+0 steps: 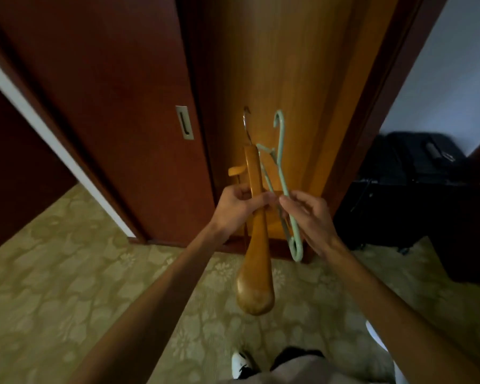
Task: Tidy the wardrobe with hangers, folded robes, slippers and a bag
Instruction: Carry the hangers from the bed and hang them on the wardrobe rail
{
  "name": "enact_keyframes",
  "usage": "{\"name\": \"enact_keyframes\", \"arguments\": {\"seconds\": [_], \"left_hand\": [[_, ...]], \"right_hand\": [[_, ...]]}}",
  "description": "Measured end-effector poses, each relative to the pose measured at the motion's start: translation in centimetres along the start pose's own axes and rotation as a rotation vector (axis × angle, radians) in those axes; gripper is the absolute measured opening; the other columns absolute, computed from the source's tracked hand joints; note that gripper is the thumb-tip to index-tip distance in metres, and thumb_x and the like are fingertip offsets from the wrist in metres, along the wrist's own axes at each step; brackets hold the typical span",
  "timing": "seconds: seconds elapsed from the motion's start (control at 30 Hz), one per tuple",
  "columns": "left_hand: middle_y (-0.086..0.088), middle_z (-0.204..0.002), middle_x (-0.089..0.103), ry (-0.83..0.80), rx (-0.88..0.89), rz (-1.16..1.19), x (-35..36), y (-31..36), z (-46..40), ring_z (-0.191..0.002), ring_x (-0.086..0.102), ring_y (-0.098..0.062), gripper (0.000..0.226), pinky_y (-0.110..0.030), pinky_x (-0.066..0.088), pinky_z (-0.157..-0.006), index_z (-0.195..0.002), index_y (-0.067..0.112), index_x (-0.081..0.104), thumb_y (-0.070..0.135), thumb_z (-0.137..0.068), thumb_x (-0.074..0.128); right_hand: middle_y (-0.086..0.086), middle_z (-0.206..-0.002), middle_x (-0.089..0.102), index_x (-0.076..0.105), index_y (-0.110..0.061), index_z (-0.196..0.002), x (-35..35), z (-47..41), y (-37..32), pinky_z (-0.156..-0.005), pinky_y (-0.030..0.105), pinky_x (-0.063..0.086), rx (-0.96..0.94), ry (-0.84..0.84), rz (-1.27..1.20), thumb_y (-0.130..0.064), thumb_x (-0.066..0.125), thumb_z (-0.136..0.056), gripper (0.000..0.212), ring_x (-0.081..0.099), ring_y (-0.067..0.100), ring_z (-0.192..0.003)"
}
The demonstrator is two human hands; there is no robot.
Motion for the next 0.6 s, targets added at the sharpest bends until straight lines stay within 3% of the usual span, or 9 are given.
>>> {"name": "enact_keyframes", "arguments": {"seconds": [0.07, 0.17, 0.3, 0.4, 0.53, 0.6], "left_hand": [[-0.015, -0.093, 0.077, -0.025, 0.018, -0.01, -0.7, 1.0, -4.3, -0.089, 0.073, -0.035, 0.016, -0.048, 0.057, -0.086, -0.094, 0.003, 0.077, 0.018, -0.088, 0.076], [0.0, -0.078, 0.076, -0.083, 0.036, -0.015, -0.9, 2.4, -10.9, -0.071, 0.071, -0.011, 0.007, -0.027, 0.058, -0.068, -0.089, 0.008, 0.076, 0.015, -0.089, 0.074], [0.009, -0.069, 0.073, -0.164, 0.094, -0.061, 0.2, 4.4, -19.6, -0.055, 0.061, 0.002, 0.015, -0.009, 0.043, -0.054, -0.095, 0.0, 0.073, 0.014, -0.093, 0.069], [-0.002, -0.074, 0.074, -0.206, 0.118, -0.092, 1.0, 5.8, -26.4, -0.055, 0.057, -0.001, 0.023, -0.011, 0.041, -0.053, -0.095, -0.001, 0.075, 0.022, -0.093, 0.07], [-0.019, -0.084, 0.074, -0.246, 0.123, -0.096, 2.2, 9.2, -35.2, -0.064, 0.063, -0.011, 0.036, -0.018, 0.048, -0.061, -0.095, -0.004, 0.075, 0.032, -0.093, 0.07], [-0.016, -0.081, 0.074, -0.256, 0.123, -0.09, 2.6, 11.6, -39.6, -0.063, 0.065, -0.012, 0.041, -0.023, 0.051, -0.065, -0.09, -0.003, 0.075, 0.037, -0.092, 0.069]], "right_hand": [[-0.004, -0.071, 0.061, 0.071, -0.008, -0.092, -0.3, -4.0, -0.2, -0.072, 0.026, 0.046, -0.011, 0.042, -0.01, -0.03, 0.064, -0.094, 0.024, 0.059, 0.009, -0.073], [-0.006, -0.069, 0.062, 0.071, -0.009, -0.093, -1.6, -9.7, -0.6, -0.068, 0.025, 0.044, -0.012, 0.111, -0.032, -0.028, 0.063, -0.095, 0.02, 0.058, 0.006, -0.067], [-0.001, -0.073, 0.062, 0.071, -0.008, -0.097, -4.5, -17.2, -1.2, -0.067, 0.025, 0.046, -0.042, 0.183, -0.044, -0.031, 0.064, -0.093, 0.025, 0.057, 0.008, -0.069], [0.005, -0.075, 0.06, 0.068, 0.004, -0.102, -7.3, -23.0, -1.7, -0.062, 0.02, 0.048, -0.091, 0.223, -0.09, -0.033, 0.062, -0.088, 0.039, 0.058, 0.009, -0.067], [0.005, -0.071, 0.06, 0.07, 0.0, -0.094, -11.0, -31.2, -3.9, -0.062, 0.018, 0.047, -0.17, 0.25, -0.092, -0.028, 0.059, -0.089, 0.03, 0.058, 0.008, -0.064], [0.009, -0.072, 0.06, 0.07, 0.0, -0.094, -12.7, -35.7, -5.8, -0.062, 0.018, 0.047, -0.217, 0.255, -0.093, -0.026, 0.058, -0.089, 0.029, 0.058, 0.009, -0.064]]}}
Point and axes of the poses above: each hand's wrist, its own z-axis away from the middle knuckle, its own x-axis out of the palm, y = z × x, the point moved 5 cm from there along -z, towards the middle knuckle
